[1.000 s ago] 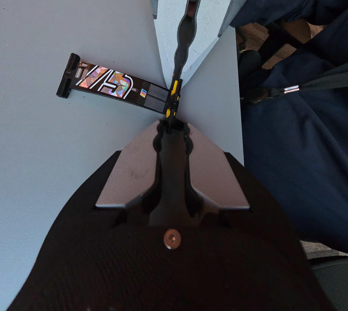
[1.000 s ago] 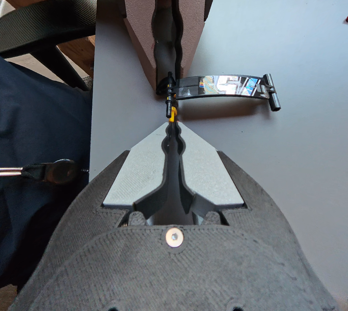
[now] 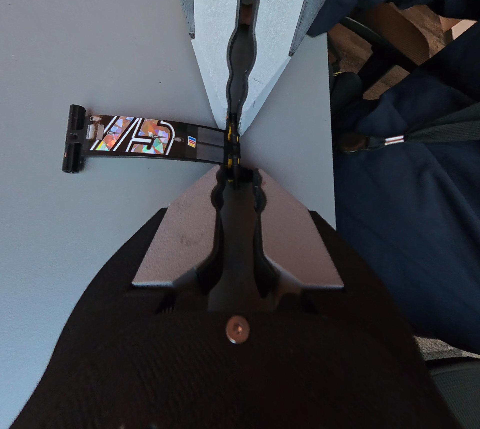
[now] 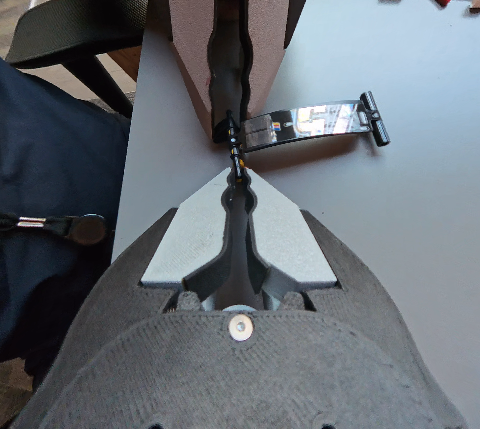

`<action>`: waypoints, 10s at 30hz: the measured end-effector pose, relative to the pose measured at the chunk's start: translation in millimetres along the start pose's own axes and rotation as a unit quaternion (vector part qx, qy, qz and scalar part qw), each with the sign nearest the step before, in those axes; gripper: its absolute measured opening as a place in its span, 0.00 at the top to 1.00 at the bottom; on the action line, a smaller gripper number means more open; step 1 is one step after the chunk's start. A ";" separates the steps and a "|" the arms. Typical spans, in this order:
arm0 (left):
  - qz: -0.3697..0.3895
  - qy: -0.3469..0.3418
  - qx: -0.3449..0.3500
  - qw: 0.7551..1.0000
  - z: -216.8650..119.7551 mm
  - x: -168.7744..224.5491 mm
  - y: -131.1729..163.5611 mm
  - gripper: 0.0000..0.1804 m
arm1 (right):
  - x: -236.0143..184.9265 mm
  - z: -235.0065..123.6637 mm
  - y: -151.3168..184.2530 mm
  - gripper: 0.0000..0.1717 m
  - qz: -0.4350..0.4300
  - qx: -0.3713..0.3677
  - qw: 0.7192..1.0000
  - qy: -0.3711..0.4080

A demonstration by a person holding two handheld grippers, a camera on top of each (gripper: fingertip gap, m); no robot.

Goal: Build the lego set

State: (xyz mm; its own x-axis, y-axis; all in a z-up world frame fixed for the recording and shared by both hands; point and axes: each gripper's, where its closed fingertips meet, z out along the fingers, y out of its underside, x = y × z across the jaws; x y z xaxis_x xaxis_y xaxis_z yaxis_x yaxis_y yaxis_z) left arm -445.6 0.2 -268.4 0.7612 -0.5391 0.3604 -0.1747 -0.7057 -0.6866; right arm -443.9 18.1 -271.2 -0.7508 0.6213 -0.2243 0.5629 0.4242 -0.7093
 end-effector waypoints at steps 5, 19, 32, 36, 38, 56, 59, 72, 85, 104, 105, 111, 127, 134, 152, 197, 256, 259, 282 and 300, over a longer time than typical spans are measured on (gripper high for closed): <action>-0.004 -0.001 0.000 1.000 -0.9 -1.1 0.3 0.91 | 0.0 1.7 -2.3 0.99 -0.020 -0.005 1.000 -0.011; -0.055 0.018 0.023 0.998 -2.1 -5.2 -6.5 0.90 | 2.3 -4.8 -4.9 0.92 0.016 0.023 0.999 -0.045; -0.032 -0.022 0.029 0.999 -1.9 -4.1 -7.5 0.81 | 12.5 -26.3 2.0 0.86 -0.001 0.058 0.998 0.010; -0.021 -0.043 0.027 0.999 -3.8 -4.1 -4.6 0.81 | 12.0 -16.6 10.0 0.87 -0.030 0.018 0.999 0.033; -0.012 -0.058 0.023 0.998 -3.2 -6.6 -4.1 0.84 | 12.5 -15.1 8.4 0.87 -0.036 0.019 0.998 0.041; 0.012 -0.081 0.013 0.997 2.8 -7.0 -3.7 0.89 | 8.0 -5.3 3.0 0.99 0.010 0.008 1.000 -0.007; 0.015 -0.088 0.013 0.996 2.4 -8.0 -3.5 0.89 | 8.4 -4.3 2.1 0.99 0.016 0.006 1.000 -0.008; -0.010 -0.091 0.022 0.996 -0.3 -12.5 -4.4 0.90 | 10.8 -2.2 -2.4 0.99 0.059 0.011 0.997 -0.037; -0.025 -0.047 0.021 0.998 -1.4 -11.4 -4.8 0.89 | 13.8 -16.0 10.6 1.00 0.009 0.016 1.000 0.008; -0.004 -0.058 0.017 0.998 0.5 -10.0 -4.7 0.89 | 19.8 -15.8 1.4 1.00 0.200 0.045 0.972 -0.115; -0.004 -0.058 0.016 0.998 0.7 -9.8 -4.6 0.89 | 17.6 -14.8 2.2 1.00 0.197 0.041 0.972 -0.118; -0.016 -0.047 0.018 0.999 0.3 -9.8 -4.8 0.89 | 11.2 -18.3 2.0 1.00 0.202 0.047 0.968 -0.143; -0.095 0.042 0.039 0.994 -4.7 -5.9 -8.8 0.89 | 3.9 -23.8 -3.8 0.96 0.024 0.072 0.997 -0.020; -0.119 0.076 0.058 0.988 -8.9 -4.0 -13.1 0.89 | 10.7 -29.0 -10.6 0.99 0.061 0.102 0.993 -0.024; -0.127 0.108 0.089 0.982 -10.4 6.1 -23.0 0.89 | -0.1 -31.1 -14.9 1.00 0.077 0.117 0.987 -0.079; -0.115 0.127 0.266 0.949 -38.8 14.2 -64.5 0.89 | -4.2 -112.8 -67.2 1.00 -0.057 0.392 0.915 0.077; -0.105 -0.018 0.041 0.993 21.9 -3.5 -24.6 0.91 | 9.9 -25.7 -0.3 0.98 -0.087 0.060 0.993 0.043; -0.105 -0.020 0.041 0.993 21.9 -3.6 -24.6 0.91 | 10.8 -25.0 0.4 0.98 -0.079 0.058 0.994 0.042; -0.120 -0.014 0.061 0.991 20.7 -5.4 -28.8 0.90 | 1.6 -26.8 13.8 0.99 0.048 0.039 0.997 -0.047; -0.137 0.075 0.092 0.984 15.0 9.0 -37.9 0.90 | -4.0 -29.5 -8.6 0.96 0.002 0.096 0.995 -0.041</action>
State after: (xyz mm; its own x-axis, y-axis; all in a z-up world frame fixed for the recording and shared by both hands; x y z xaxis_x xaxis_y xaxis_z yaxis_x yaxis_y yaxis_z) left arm -422.8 29.0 -248.6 0.6609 -0.4123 0.6271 0.1497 -0.7464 -0.6485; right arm -435.5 31.3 -244.5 -0.7784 0.5641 -0.2755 0.4954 0.2825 -0.8214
